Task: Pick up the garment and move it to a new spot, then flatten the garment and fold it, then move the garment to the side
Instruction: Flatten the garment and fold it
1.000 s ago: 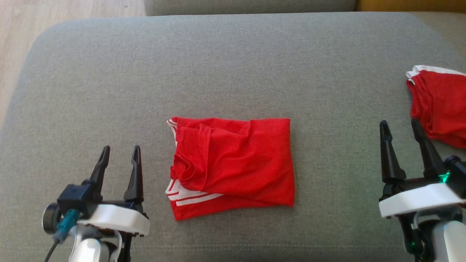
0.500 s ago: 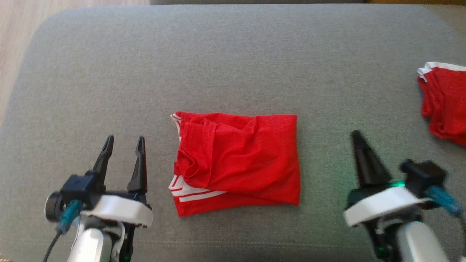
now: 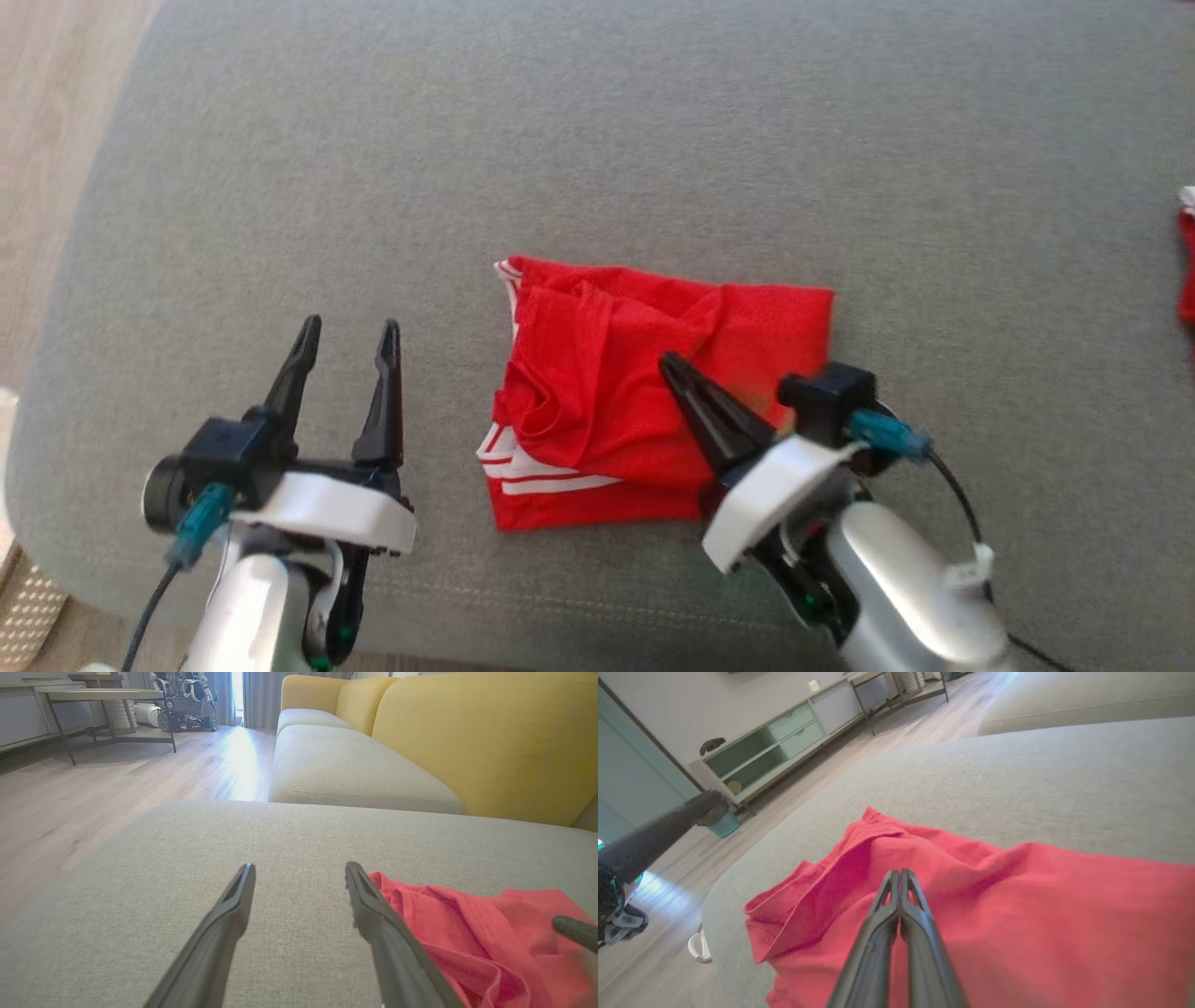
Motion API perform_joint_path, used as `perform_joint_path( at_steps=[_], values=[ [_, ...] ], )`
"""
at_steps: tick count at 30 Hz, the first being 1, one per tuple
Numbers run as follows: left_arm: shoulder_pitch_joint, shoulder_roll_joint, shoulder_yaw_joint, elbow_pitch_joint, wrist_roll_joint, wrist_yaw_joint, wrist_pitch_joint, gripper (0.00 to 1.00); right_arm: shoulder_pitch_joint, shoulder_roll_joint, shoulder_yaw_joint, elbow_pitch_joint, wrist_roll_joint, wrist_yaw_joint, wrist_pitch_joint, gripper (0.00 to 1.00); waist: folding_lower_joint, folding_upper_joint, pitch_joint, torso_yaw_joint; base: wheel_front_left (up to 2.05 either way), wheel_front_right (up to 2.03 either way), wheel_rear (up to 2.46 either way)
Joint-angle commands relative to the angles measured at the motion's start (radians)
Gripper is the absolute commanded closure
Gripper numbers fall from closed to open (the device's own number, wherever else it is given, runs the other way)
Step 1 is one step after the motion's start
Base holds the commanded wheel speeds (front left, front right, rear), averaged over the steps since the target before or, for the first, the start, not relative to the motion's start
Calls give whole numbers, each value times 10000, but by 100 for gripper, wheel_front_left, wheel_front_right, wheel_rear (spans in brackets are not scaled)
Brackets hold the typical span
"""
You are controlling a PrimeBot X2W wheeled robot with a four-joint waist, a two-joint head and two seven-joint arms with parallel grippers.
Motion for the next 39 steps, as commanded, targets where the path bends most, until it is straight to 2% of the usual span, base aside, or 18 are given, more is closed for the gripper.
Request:
perform_joint_path(
  at_steps=[1, 8, 14, 25, 31, 35, 39],
  values=[
    [-586, 58, 244, -226, -100, -15, -114, 0, -645, 148, 450, 79, 253, -7, -147, 100, 0, 0, 198, 255, 0, 0, 0],
    [-858, -114, 30, 3, -184, -60, -185, 0, -2097, 149, 1347, 1875, 891, -7, -13, 100, 0, 0, 468, 710, 0, 0, 0],
    [-943, -179, -8, 126, -220, -69, -203, 0, -2824, 149, 2176, 2610, 1470, -7, 338, 100, 0, 0, 573, 857, 0, 0, 0],
    [-983, -269, 55, 50, -180, -112, -209, 0, -3633, 150, 4097, 2323, 2471, -7, 250, 100, 0, 0, 663, 878, 0, 0, 0],
    [-934, -281, 217, 10, -114, -147, -209, 0, -3840, 150, 4730, 1722, 2732, -7, -454, 100, 0, 0, 637, 632, 0, 0, 0],
    [-852, -273, 319, -16, -48, -145, -209, 0, -3738, 150, 4295, 1486, 2679, -7, -900, 100, 0, 0, 561, 391, 0, 0, 0],
    [-756, -241, 431, -80, 31, -111, -210, 0, -3340, 150, 3021, 1473, 2087, -7, -1297, 100, 0, 0, 422, 101, 0, 0, 0]
  ],
)
